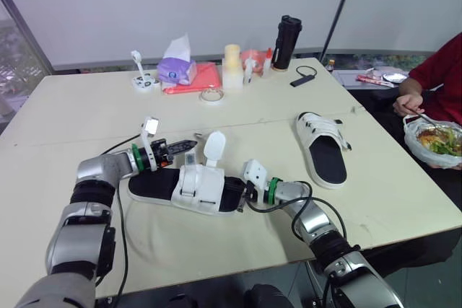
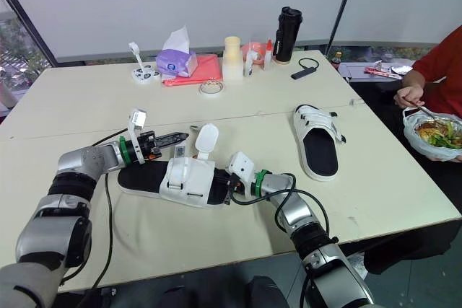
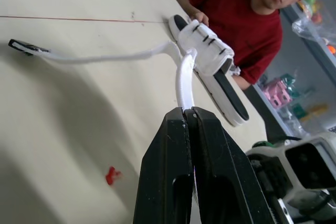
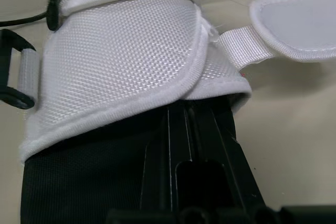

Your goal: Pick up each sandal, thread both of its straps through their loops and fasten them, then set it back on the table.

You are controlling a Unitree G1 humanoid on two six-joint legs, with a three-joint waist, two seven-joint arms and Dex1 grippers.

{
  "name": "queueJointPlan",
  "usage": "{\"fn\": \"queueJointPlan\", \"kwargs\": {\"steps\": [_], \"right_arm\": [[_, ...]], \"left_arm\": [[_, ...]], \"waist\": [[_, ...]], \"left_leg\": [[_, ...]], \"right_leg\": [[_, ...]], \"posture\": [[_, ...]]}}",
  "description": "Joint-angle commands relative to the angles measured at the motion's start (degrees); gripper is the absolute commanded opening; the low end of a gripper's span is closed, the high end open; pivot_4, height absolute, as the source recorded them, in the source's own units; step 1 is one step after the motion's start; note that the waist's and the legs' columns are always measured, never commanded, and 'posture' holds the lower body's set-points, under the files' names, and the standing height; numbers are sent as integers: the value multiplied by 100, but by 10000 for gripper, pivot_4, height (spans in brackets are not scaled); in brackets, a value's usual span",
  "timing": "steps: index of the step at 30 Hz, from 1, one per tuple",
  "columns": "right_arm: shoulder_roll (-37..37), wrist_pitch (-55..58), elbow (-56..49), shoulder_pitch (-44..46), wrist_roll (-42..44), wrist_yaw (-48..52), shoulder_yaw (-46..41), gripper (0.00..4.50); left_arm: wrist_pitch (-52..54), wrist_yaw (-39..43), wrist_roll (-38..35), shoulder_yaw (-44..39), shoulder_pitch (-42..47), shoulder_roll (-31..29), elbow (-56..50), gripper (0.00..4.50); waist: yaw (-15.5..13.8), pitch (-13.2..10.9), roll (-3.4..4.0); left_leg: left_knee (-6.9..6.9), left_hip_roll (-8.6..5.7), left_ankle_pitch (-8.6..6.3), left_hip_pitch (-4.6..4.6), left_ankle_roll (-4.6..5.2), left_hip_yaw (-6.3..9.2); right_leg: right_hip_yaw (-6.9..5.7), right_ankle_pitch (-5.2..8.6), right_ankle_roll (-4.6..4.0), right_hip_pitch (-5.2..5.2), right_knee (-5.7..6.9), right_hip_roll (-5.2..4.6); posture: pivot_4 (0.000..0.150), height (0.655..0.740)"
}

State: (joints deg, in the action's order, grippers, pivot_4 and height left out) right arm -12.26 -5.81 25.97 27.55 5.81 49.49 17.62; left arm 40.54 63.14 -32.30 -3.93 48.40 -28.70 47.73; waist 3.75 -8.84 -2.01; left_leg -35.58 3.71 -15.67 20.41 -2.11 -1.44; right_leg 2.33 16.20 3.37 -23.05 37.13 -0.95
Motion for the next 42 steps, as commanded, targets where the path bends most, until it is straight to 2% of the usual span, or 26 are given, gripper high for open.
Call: {"fn": "queueJointPlan", "kwargs": {"steps": [1,4,9,12,18,25,31,37,42], "right_arm": [[-109,429,539,-368,-438,-31,279,0],[-100,395,623,-335,-466,-14,308,0],[-100,406,621,-284,-471,-20,283,0],[-136,394,598,-333,-470,-9,268,0],[-140,421,571,-366,-473,8,280,0],[-132,425,586,-330,-461,19,250,0],[-118,408,582,-360,-459,19,256,0],[-31,385,696,-266,-467,20,275,0],[2,387,670,-272,-467,0,275,0]], "left_arm": [[-605,115,655,285,112,66,507,376],[-1107,118,1117,485,177,280,1075,376],[-1454,203,1444,459,356,418,1541,376],[-1380,235,1428,292,478,423,1668,9893],[-1160,565,1376,115,443,339,1358,39761],[-833,844,1110,-202,176,-238,96,39761],[-201,595,692,-625,-279,-725,-1469,39761],[500,-400,177,-996,-191,-227,-2430,39761],[793,-1188,315,-834,88,263,-2033,39761]], "waist": [[-1,1,2],[-33,18,-1],[-73,65,34],[-90,78,50],[-105,80,53],[-73,64,43],[-68,61,39],[-93,60,34],[-46,58,33]], "left_leg": [[0,0,0,-1,0,-1],[0,0,0,-2,0,0],[-4,-1,0,-21,0,3],[-3,-1,0,-25,1,5],[-3,0,0,-17,1,10],[8,3,-1,3,1,10],[30,5,0,-1,1,8],[29,6,0,-3,1,8],[30,6,0,-4,1,9]], "right_leg": [[-1,0,0,1,0,0],[-3,0,1,3,0,0],[-5,9,-17,22,-1,1],[-5,9,-16,25,-1,4],[-6,2,-4,19,0,12],[-3,-2,2,-8,2,17],[4,-1,1,-14,0,14],[4,-1,1,-12,1,12],[8,-3,4,-13,2,18]], "posture": [[1500,7394],[1500,7394],[1500,7394],[1500,7394],[1500,7394],[1500,7394],[1500,7394],[1500,7394],[1500,7394]]}}
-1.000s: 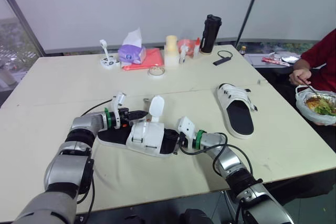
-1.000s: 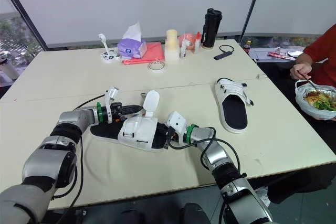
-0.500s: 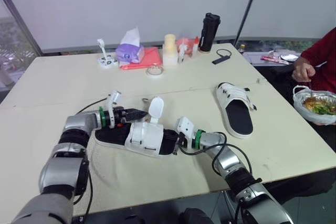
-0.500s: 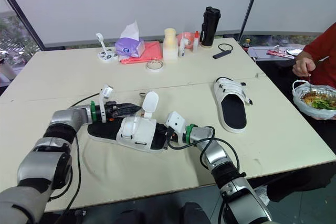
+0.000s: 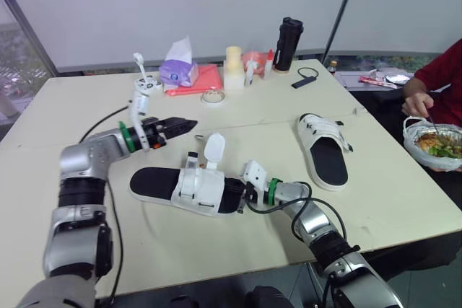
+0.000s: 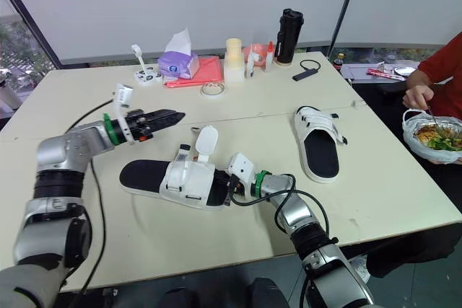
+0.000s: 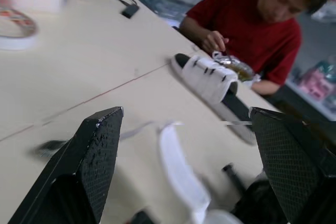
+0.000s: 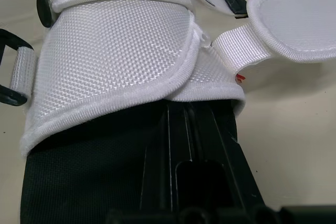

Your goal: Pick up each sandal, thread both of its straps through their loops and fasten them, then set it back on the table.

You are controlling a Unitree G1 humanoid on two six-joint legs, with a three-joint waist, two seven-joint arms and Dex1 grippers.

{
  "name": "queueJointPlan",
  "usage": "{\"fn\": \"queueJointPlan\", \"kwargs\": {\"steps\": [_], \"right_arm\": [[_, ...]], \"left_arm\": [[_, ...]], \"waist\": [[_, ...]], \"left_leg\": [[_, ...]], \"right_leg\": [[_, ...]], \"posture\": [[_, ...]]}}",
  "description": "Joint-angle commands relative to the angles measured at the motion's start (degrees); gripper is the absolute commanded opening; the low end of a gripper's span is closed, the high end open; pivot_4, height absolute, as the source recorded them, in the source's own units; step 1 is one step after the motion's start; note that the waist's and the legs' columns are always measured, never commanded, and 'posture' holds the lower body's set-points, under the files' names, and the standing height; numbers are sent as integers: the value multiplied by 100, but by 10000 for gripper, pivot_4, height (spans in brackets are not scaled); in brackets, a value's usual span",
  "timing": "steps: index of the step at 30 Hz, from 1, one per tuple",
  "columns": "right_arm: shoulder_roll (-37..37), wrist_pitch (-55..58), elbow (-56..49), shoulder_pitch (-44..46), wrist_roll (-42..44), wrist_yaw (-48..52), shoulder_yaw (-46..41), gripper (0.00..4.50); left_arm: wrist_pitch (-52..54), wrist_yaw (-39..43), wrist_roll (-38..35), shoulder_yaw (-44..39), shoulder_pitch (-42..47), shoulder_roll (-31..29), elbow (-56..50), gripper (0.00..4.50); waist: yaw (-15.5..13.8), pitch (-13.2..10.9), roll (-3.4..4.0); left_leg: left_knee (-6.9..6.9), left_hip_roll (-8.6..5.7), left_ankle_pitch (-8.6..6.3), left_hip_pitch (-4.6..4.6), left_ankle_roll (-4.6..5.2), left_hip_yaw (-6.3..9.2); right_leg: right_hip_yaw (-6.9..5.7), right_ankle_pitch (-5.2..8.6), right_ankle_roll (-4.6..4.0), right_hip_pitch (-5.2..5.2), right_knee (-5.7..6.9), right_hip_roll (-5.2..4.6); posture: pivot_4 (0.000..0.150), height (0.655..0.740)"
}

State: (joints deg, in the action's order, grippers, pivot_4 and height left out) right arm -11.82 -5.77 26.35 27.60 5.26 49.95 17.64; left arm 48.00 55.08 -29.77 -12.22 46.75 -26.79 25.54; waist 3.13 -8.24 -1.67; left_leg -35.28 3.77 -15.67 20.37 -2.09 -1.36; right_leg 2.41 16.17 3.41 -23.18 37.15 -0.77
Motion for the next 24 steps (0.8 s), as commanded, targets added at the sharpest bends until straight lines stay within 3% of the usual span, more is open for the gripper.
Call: {"fn": "queueJointPlan", "kwargs": {"steps": [1,6,18,24], "right_arm": [[-38,384,625,-285,-415,-51,276,0],[-56,374,547,-383,-449,-113,284,0],[-138,347,358,-630,-541,-199,379,0],[-187,174,507,-503,-749,-192,500,0]], "left_arm": [[109,-450,53,5,310,134,305,39761],[530,-370,161,487,379,176,359,39761],[1121,-258,-118,628,73,99,-258,39761],[974,-661,83,610,430,537,673,39761]], "waist": [[32,-1,-1],[70,-3,-1],[61,-5,0],[54,-4,-2]], "left_leg": [[1,0,0,0,0,1],[4,-1,0,1,0,2],[5,-2,0,0,-2,2],[4,-4,0,-1,-2,1]], "right_leg": [[0,0,0,-2,0,3],[0,0,1,-2,-2,4],[0,1,1,1,-3,-2],[0,1,1,1,-3,-2]], "posture": [[1500,7394],[1500,7394],[1500,7394],[1500,7394]]}}
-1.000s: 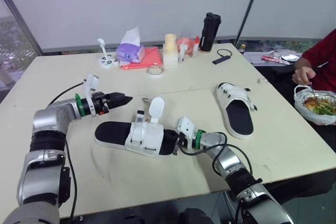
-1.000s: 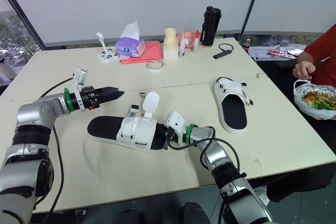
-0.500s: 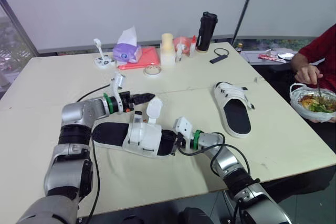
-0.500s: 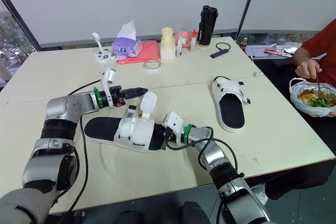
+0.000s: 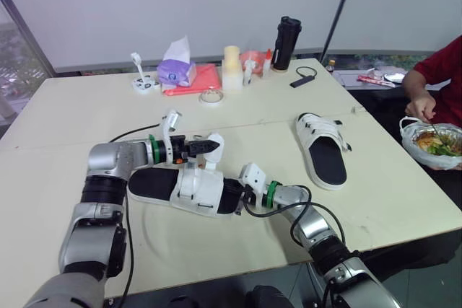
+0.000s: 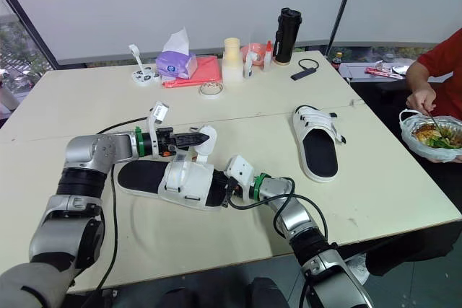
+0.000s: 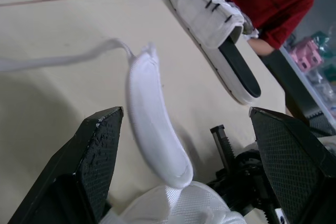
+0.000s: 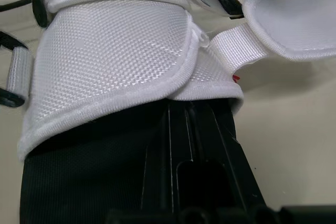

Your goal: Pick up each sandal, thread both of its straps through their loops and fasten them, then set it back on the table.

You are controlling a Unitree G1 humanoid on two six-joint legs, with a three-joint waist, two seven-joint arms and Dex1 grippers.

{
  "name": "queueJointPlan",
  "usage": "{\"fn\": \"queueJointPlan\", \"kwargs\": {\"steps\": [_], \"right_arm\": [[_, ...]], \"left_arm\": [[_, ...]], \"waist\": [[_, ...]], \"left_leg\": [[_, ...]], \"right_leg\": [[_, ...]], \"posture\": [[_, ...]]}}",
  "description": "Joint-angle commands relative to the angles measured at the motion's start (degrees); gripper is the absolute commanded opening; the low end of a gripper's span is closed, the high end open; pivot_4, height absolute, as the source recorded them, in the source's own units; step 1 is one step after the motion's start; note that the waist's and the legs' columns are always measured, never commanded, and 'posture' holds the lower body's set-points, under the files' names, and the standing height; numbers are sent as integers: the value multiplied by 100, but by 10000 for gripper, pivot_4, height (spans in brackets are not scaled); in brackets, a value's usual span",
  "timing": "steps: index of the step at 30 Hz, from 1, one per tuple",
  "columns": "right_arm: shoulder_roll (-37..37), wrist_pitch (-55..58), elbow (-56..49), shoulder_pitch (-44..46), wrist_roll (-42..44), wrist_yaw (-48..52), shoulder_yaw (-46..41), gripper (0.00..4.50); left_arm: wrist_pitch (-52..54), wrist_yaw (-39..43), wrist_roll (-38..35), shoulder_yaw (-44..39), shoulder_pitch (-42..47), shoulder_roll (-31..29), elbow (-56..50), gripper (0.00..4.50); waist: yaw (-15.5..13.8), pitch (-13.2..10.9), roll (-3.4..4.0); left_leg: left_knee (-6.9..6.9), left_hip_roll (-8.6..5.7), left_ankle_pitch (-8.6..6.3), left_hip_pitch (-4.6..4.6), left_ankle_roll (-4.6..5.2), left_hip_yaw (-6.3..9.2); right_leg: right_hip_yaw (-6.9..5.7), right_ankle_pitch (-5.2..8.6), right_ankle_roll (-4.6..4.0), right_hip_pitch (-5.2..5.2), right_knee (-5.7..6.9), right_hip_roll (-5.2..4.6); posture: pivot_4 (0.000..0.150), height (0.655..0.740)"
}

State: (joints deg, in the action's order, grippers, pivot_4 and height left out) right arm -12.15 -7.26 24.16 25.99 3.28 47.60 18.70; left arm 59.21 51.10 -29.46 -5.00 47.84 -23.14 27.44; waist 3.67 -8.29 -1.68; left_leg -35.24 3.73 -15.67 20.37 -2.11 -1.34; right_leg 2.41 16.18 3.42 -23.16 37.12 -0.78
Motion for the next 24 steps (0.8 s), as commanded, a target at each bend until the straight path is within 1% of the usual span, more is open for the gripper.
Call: {"fn": "queueJointPlan", "kwargs": {"steps": [1,3,7,9,10,12,17,18,22,24], "right_arm": [[-141,327,734,-335,-535,41,385,0],[-135,311,760,-323,-542,40,395,0],[-143,272,761,-339,-587,27,448,0],[-149,261,764,-335,-605,9,463,0],[-146,262,759,-333,-604,-9,461,0],[-138,266,749,-333,-594,-37,453,0],[-134,276,744,-342,-580,-70,443,0],[-135,276,745,-344,-577,-70,444,0],[-131,279,773,-329,-578,-46,452,0],[-133,276,799,-307,-575,-37,445,0]], "left_arm": [[-264,-408,51,-248,467,299,814,39761],[-501,-736,-24,-593,796,527,1520,39761],[-1195,-1770,-523,-1786,1590,862,3129,39761],[-1343,-1951,-627,-2084,1805,896,3508,39761],[-1383,-1932,-631,-2135,1874,916,3574,37385],[-1414,-1801,-578,-2118,1924,936,3599,31039],[-1431,-1627,-431,-2028,1890,908,3578,4859],[-1440,-1612,-403,-2008,1892,902,3585,485],[-1579,-1400,-223,-1853,1904,898,3587,485],[-1684,-1100,-129,-1702,1916,887,3463,485]], "waist": [[-5,0,-2],[-12,-3,-7],[-3,-9,-18],[19,-9,-17],[25,-9,-16],[27,-10,-16],[26,-10,-15],[26,-10,-15],[26,-10,-15],[26,-10,-15]], "left_leg": [[0,0,0,0,0,0],[-1,-1,0,0,0,2],[-1,-2,0,1,1,1],[1,-1,0,1,1,1],[2,-2,0,0,0,1],[3,-1,0,0,-1,1],[3,-2,7,0,-15,0],[3,-2,8,-1,-16,0],[3,-2,8,-1,-17,0],[3,-2,8,-1,-18,0]], "right_leg": [[0,0,0,1,0,0],[-2,0,0,1,0,1],[-7,0,2,-1,-1,2],[-7,0,4,-2,-2,3],[-7,2,7,-1,-2,3],[-8,3,9,-1,-2,3],[-9,2,10,-1,0,2],[-9,2,10,-1,1,2],[-10,2,10,-1,1,2],[-10,2,10,-1,1,3]], "posture": [[1500,7394],[1500,7394],[1500,7394],[1500,7394],[1500,7394],[1500,7394],[1500,7394],[1500,7394],[1500,7394],[1500,7394]]}}
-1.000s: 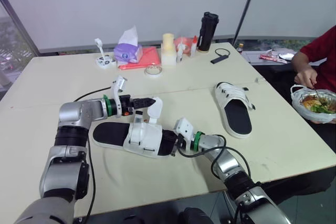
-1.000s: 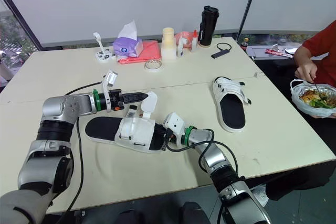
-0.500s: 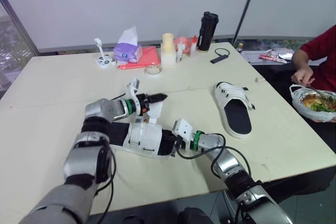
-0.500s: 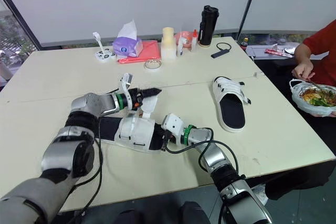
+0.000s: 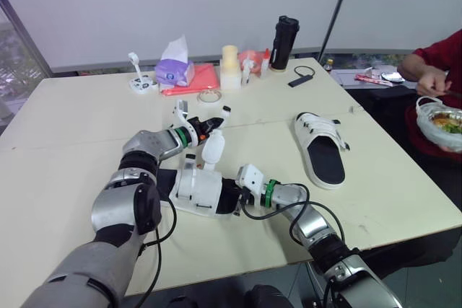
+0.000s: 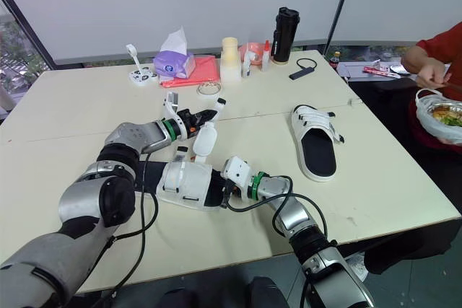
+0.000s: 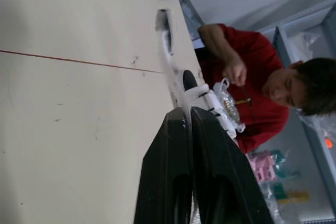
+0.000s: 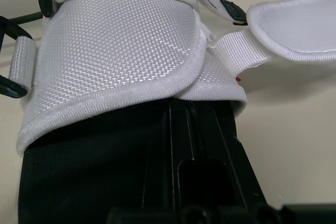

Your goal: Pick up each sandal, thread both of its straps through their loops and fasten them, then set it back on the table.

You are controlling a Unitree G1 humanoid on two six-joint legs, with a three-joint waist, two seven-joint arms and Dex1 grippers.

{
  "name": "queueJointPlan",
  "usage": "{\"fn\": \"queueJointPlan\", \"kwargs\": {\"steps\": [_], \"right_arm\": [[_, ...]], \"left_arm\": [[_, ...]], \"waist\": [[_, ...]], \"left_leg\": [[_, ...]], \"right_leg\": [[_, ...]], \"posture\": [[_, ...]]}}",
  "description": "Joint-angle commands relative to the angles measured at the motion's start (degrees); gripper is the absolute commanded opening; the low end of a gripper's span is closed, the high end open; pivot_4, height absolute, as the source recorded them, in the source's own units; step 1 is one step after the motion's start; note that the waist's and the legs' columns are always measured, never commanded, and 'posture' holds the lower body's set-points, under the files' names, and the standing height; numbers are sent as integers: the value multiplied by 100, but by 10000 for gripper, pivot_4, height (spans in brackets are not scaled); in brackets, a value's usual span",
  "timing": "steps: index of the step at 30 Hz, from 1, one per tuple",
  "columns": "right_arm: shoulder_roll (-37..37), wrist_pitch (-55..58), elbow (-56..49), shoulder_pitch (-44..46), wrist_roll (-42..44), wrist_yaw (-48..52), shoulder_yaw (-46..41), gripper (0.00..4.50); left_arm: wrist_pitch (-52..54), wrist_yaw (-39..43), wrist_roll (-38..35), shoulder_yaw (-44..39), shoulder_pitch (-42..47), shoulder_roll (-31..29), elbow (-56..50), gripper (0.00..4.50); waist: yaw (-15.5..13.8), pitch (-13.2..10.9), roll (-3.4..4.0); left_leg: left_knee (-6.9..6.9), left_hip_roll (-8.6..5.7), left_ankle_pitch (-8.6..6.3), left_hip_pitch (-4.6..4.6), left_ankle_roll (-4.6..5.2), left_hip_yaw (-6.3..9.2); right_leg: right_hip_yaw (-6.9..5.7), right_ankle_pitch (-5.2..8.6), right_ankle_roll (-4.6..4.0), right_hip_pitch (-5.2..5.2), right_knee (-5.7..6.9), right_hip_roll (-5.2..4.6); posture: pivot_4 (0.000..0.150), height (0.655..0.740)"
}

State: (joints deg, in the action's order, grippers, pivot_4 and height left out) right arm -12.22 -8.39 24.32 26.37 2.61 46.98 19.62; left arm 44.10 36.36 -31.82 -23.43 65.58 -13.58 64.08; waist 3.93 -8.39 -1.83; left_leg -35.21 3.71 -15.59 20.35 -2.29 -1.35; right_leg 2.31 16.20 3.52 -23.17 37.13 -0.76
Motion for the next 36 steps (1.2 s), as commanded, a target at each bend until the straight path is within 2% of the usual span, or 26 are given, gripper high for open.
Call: {"fn": "queueJointPlan", "kwargs": {"steps": [1,3,6,10,13,16,22,28,30,36], "right_arm": [[-129,381,813,-320,-508,30,345,0],[-133,370,852,-288,-507,37,334,0],[-143,349,874,-284,-512,22,324,0],[-201,318,850,-333,-497,36,301,0],[-246,278,876,-354,-504,79,301,0],[-265,243,935,-321,-515,117,307,0],[-260,176,1096,-187,-502,154,269,0],[-239,109,1200,-195,-515,183,275,0],[-240,102,1216,-192,-515,202,270,0],[-198,84,1350,-88,-513,195,245,0]], "left_arm": [[-335,809,217,407,104,-106,-568,485],[-546,1339,357,726,56,-152,-989,485],[-1097,2332,373,1351,-659,-315,-2979,485],[-3020,2486,1469,2368,-1774,-646,-4876,485],[-4307,2756,2004,2778,-2501,-1061,-5514,485],[-5846,2776,2393,2818,-2930,-1400,-5483,485],[-9651,2258,3110,2735,-3299,-1953,-4677,485],[-13136,1380,4072,2310,-2908,-2215,-3221,485],[-13611,1157,4404,2273,-2886,-2336,-3118,485],[-13660,359,5456,2508,-3314,-2559,-3411,485]], "waist": [[2,-1,0],[4,-4,1],[16,-7,13],[-9,-7,19],[-10,-3,22],[-22,-2,23],[-70,3,19],[-140,10,10],[-138,12,8],[-135,21,24]], "left_leg": [[0,0,0,0,0,0],[0,0,3,2,-4,0],[8,1,9,-2,-18,-4],[19,8,25,-6,-88,2],[15,6,25,-11,-93,-6],[13,6,25,-11,-90,-7],[10,8,19,-7,-77,-11],[8,16,17,-10,-70,-20],[7,16,17,-9,-69,-22],[10,20,15,-11,-66,-32]], "right_leg": [[0,0,0,0,0,0],[0,0,0,-1,0,1],[5,-1,-1,-2,1,1],[14,0,-2,-1,4,2],[19,-1,-4,7,1,-5],[21,1,-7,7,0,-7],[23,9,-29,4,-3,-11],[25,7,-38,4,-2,-19],[25,5,-41,4,-3,-17],[29,1,-35,6,0,-13]], "posture": [[1500,7394],[1500,7394],[1500,7394],[1500,7394],[1500,7394],[1500,7394],[1500,7394],[1500,7394],[1500,7394],[1500,7394]]}}
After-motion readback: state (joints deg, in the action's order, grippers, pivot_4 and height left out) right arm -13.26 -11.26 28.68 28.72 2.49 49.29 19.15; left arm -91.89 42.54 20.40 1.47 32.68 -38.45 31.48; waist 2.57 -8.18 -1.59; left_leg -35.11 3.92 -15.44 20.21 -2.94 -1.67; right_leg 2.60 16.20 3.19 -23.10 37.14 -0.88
